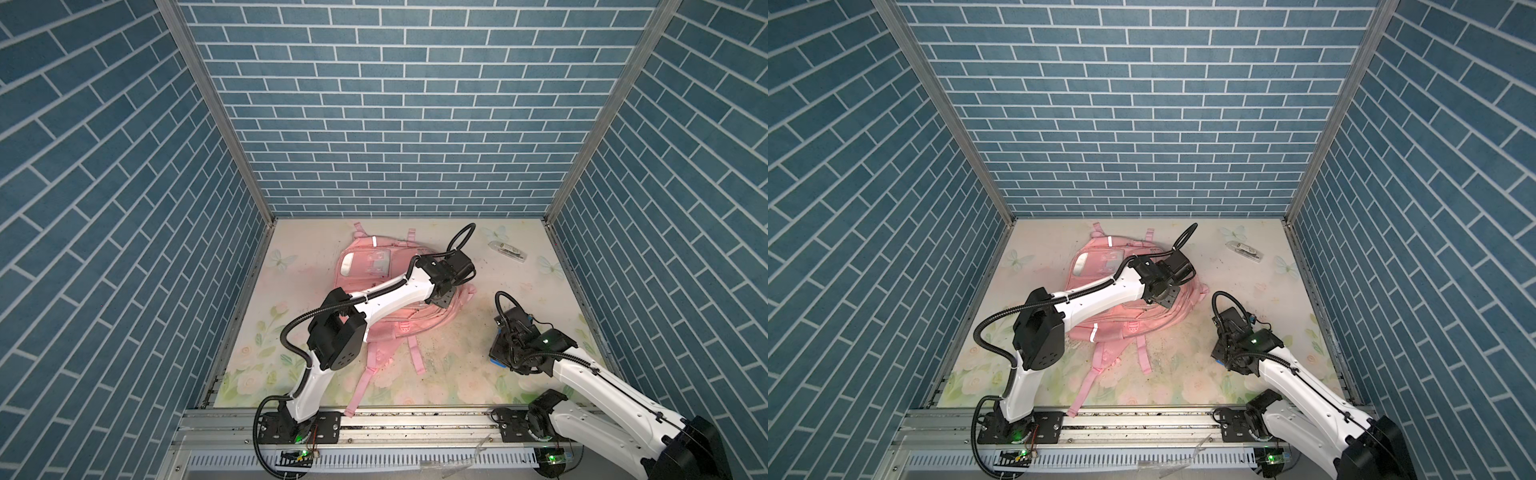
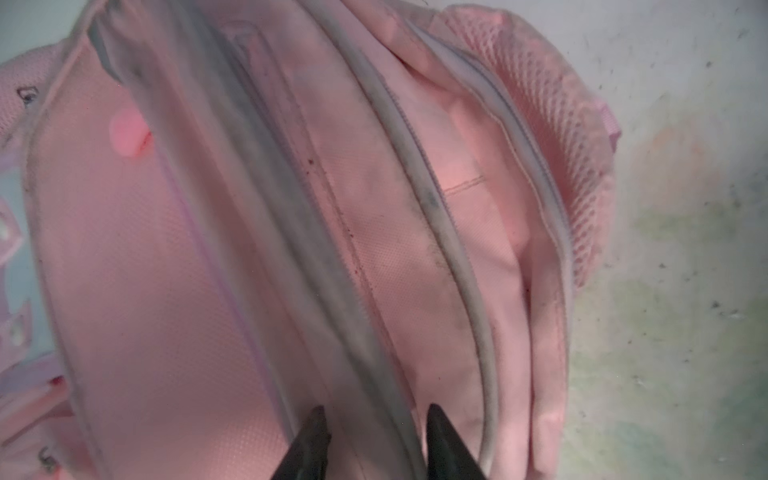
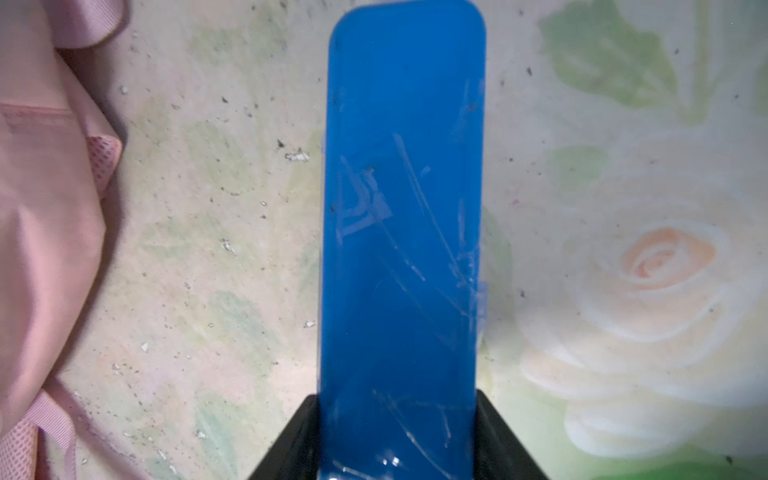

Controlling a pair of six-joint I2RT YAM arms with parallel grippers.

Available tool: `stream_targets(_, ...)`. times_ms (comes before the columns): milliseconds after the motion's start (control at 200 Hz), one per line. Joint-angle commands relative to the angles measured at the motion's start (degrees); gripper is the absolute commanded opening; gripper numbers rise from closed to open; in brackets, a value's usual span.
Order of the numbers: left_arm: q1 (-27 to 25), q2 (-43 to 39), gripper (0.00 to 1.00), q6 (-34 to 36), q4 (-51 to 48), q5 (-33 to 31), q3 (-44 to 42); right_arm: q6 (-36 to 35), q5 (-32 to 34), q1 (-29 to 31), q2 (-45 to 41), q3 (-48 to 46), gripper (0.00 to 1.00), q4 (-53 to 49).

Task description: Pack the student bag

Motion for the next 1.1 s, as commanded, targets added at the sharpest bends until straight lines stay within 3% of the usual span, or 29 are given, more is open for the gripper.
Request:
stream_targets(0, -0.38, -1.57, 0.09, 0.0, -4.15, -5.31, 1.9, -3.04, 3.41, -0.15, -1.38, 2.68, 0.5, 1.76)
stream_targets(40, -0.3, -2.79, 0.0, 0.05, -3.28, -5.74, 1.49, -4.06, 3.75, -0.13, -1.74, 3.1, 0.49, 2.76)
stream_targets(330, 1.18, -18.87, 0.0, -2.31, 10.0, -3.28, -9.85, -10.19, 3.39, -0.13, -2.21, 8.49, 0.45, 15.04)
stream_targets(455, 2.42, -27.52, 0.0, -3.49, 19.05, -3.11, -19.4, -11.21, 2.46, -0.1, 0.78, 12.05, 0.44, 22.4)
stream_targets(610, 6.65, -36.31, 0.0, -7.03, 29.23, 1.85, -31.27, -10.87, -0.93, 0.35, 7.66, 16.93, 0.44, 31.33)
stream_targets(885, 9.72, -40.47, 0.0, -8.42, 33.93, 5.87, -37.68, -9.21, -5.12, 6.21, 21.75, 25.71, 0.44, 39.22)
stream_targets(1095, 9.92, -42.67, 0.0, -8.63, 35.48, 5.42, -39.53, -6.08, -9.17, 9.8, 31.56, 31.09, 0.45, 43.45)
